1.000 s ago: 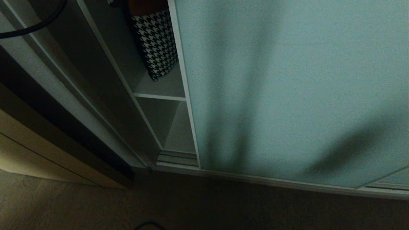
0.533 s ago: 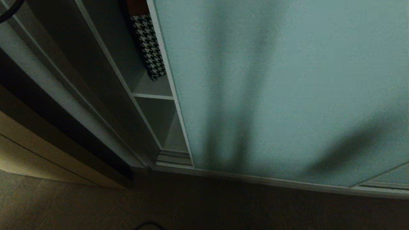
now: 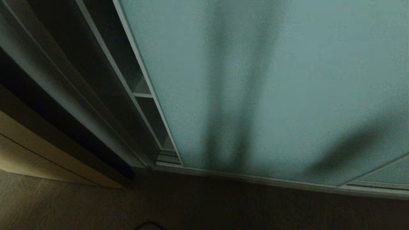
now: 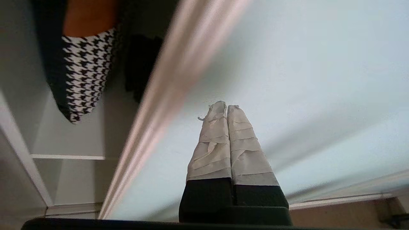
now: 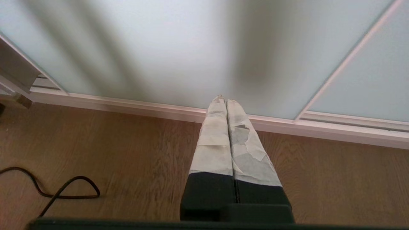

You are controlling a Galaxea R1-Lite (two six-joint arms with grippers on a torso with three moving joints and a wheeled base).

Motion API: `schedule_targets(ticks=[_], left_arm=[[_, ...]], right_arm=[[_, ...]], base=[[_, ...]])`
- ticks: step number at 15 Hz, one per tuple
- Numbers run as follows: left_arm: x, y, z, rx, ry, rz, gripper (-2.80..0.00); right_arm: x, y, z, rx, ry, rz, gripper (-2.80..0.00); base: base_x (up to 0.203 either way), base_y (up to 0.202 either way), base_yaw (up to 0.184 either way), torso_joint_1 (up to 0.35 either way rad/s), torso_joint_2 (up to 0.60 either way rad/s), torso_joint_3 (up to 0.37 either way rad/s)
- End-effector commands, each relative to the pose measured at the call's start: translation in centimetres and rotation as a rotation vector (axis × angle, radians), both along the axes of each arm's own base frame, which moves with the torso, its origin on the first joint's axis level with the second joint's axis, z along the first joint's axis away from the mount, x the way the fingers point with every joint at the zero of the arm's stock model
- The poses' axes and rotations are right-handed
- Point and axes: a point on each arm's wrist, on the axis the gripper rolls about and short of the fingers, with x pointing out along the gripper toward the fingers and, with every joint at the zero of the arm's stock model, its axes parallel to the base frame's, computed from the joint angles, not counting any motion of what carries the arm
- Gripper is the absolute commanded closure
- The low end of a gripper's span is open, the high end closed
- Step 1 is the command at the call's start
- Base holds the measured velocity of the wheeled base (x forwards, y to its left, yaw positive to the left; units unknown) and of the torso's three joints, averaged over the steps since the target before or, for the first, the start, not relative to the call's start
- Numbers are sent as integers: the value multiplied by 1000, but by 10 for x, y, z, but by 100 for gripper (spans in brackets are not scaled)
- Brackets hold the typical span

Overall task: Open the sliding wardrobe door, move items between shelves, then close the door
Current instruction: Close the door

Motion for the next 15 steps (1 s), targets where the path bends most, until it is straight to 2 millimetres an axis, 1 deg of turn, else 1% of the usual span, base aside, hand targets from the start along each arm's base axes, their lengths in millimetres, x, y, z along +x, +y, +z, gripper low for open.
schedule_targets(ticks=[1, 4, 7, 8, 10, 13, 15], left_arm=[[-22, 14, 6, -21, -33, 4, 0], [-24, 28, 2, -8, -24, 91, 0], [-9, 38, -18, 30, 32, 195, 0], [-9, 40, -17, 23, 23, 208, 0], [-15, 46, -15, 12, 5, 236, 0], [-24, 49, -12, -1, -11, 235, 0], [-39, 55, -9, 0, -36, 251, 0]], right_arm=[[0, 0, 0, 0, -1, 0, 0], [0, 0, 0, 0, -1, 0, 0], [0, 0, 0, 0, -1, 0, 0], [0, 0, 0, 0, -1, 0, 0], [0, 0, 0, 0, -1, 0, 0], [0, 0, 0, 0, -1, 0, 0], [0, 0, 0, 0, -1, 1, 0]], base=[[0, 0, 0, 0, 0, 0], [0, 0, 0, 0, 0, 0], [0, 0, 0, 0, 0, 0], [0, 0, 0, 0, 0, 0], [0, 0, 0, 0, 0, 0], [0, 0, 0, 0, 0, 0], [0, 0, 0, 0, 0, 0]])
